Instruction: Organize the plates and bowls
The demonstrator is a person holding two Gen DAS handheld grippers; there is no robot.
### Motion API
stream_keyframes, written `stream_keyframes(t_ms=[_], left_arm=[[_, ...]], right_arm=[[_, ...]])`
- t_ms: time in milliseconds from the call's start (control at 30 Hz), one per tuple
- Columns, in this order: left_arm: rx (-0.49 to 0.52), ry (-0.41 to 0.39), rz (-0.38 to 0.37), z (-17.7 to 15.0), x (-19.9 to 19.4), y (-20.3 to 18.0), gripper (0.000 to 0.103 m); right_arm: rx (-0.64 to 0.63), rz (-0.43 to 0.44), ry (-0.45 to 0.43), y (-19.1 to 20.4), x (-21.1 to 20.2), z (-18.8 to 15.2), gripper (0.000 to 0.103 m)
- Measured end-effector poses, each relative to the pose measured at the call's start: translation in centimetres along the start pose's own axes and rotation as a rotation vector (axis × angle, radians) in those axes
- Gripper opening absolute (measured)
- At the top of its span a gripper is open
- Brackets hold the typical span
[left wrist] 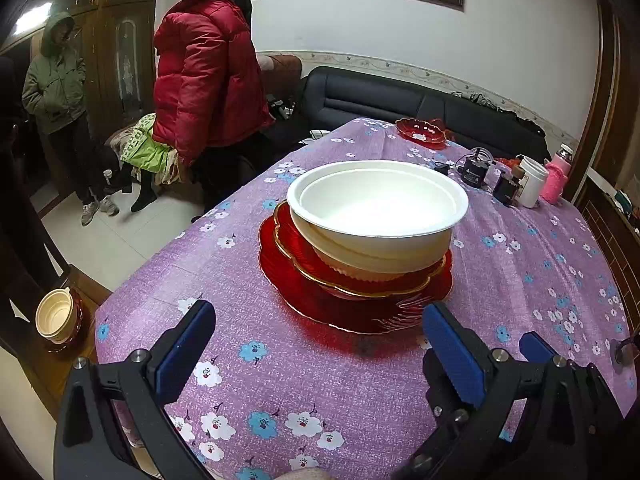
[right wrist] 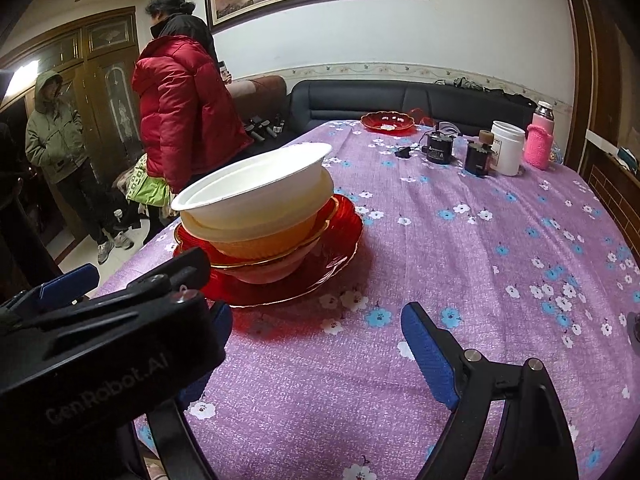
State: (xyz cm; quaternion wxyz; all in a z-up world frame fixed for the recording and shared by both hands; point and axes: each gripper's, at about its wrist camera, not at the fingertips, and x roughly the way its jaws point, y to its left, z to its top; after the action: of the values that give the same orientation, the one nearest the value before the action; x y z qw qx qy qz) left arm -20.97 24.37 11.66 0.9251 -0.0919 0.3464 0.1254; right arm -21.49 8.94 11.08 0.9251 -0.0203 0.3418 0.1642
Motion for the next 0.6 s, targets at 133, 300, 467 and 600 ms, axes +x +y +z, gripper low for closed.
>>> stream_keyframes(t_ms=[133,300,467,600], left_arm=[[0.002,0.004,0.007,0.2,0.3,0.1,0.103],[-0.009,-0.002,0.019,0.6,0.4,0.8,0.103],[-0.036,0.006,0.031,0.8,0.8,1.8,0.103],[-0.057,0.016,0.034,0.8,1.1,2.7,0.103]], right_arm=[[-0.016,-0.008,-0.003,0.3,0.0,-0.1,0.09],[-0.01,-0.004,-0.009,0.2,-0.1,0.0,0.09],[-0.023,0.007,-0.004,0.7,0.1,-0.2,0.09],[-0.049,0.021,0.002,1.7,0.3,-0.4,0.09]])
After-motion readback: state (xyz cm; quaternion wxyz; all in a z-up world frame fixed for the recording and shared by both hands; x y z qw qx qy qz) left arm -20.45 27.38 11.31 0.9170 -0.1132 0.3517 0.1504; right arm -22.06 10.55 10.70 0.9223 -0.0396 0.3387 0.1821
